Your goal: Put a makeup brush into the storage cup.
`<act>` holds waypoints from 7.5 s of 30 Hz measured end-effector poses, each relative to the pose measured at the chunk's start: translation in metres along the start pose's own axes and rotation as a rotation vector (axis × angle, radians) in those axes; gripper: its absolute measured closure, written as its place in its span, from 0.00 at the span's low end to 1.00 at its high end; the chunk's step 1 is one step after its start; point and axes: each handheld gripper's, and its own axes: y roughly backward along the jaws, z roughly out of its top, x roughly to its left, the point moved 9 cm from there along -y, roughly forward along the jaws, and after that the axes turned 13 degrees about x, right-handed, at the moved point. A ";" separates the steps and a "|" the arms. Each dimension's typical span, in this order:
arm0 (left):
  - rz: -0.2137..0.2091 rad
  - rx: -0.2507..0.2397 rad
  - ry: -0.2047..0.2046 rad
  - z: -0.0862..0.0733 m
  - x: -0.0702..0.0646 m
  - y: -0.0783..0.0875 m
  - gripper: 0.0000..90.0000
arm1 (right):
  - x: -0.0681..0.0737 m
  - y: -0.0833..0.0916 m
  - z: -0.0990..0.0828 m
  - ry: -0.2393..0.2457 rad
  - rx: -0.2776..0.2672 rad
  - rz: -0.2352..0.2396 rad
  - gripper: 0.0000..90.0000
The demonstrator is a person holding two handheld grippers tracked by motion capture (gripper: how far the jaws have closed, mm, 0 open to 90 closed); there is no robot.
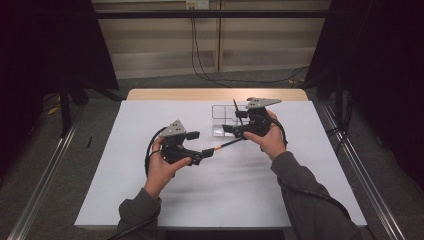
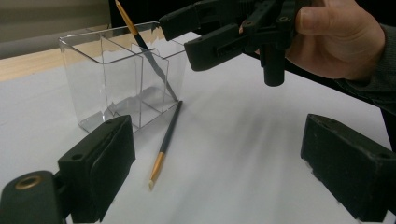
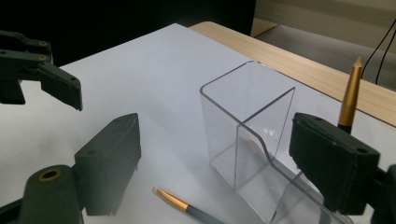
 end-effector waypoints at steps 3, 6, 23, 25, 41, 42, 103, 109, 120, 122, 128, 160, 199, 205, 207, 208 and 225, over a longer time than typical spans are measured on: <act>0.000 -0.002 -0.002 0.000 0.000 0.000 0.11 | 0.003 -0.002 0.000 0.003 0.018 0.010 0.18; 0.004 -0.002 -0.001 0.000 0.000 0.001 0.11 | 0.004 -0.004 -0.001 0.001 0.038 0.017 0.18; 0.004 0.000 -0.003 0.000 0.001 0.000 0.11 | 0.004 -0.009 -0.010 0.024 0.116 0.033 0.18; 0.000 -0.005 -0.004 0.001 0.000 0.001 0.11 | 0.004 -0.010 -0.011 0.030 0.125 0.031 0.18; -0.001 0.001 -0.003 0.000 0.000 0.000 0.11 | 0.007 -0.010 -0.013 0.046 0.145 0.037 0.17; 0.001 0.003 -0.003 0.000 0.001 0.000 0.11 | 0.007 -0.009 -0.012 0.045 0.141 0.037 0.17; 0.008 -0.017 0.007 0.001 0.005 0.005 0.11 | 0.008 -0.043 -0.050 0.184 0.448 0.058 0.19; 0.006 -0.014 0.007 0.000 0.004 0.004 0.11 | 0.007 -0.043 -0.051 0.211 0.472 0.049 0.20; 0.007 -0.017 0.006 0.001 0.004 0.005 0.11 | 0.009 -0.044 -0.056 0.210 0.518 0.052 0.24; 0.007 -0.018 0.007 0.001 0.005 0.005 0.11 | 0.009 -0.044 -0.057 0.215 0.519 0.052 0.25; 0.007 -0.012 0.006 0.000 0.004 0.004 0.11 | 0.008 -0.046 -0.060 0.230 0.537 0.043 0.28; 0.014 -0.008 0.000 0.000 0.005 0.004 0.11 | 0.003 -0.048 -0.071 0.237 0.593 0.014 0.38; 0.005 -0.021 -0.002 0.005 0.005 0.003 0.11 | 0.004 -0.049 -0.074 0.254 0.612 -0.004 0.42; 0.010 -0.011 -0.006 0.004 0.005 0.002 0.11 | 0.005 -0.049 -0.075 0.254 0.612 0.013 0.49; 0.010 -0.013 -0.007 0.004 0.005 0.002 0.11 | 0.006 -0.048 -0.075 0.255 0.623 0.011 0.50; 0.008 -0.013 -0.007 0.004 0.004 0.002 0.11 | 0.006 -0.049 -0.075 0.256 0.625 0.009 0.52; 0.014 -0.016 0.002 0.003 0.007 0.004 0.11 | 0.005 -0.051 -0.063 0.276 0.586 0.013 0.45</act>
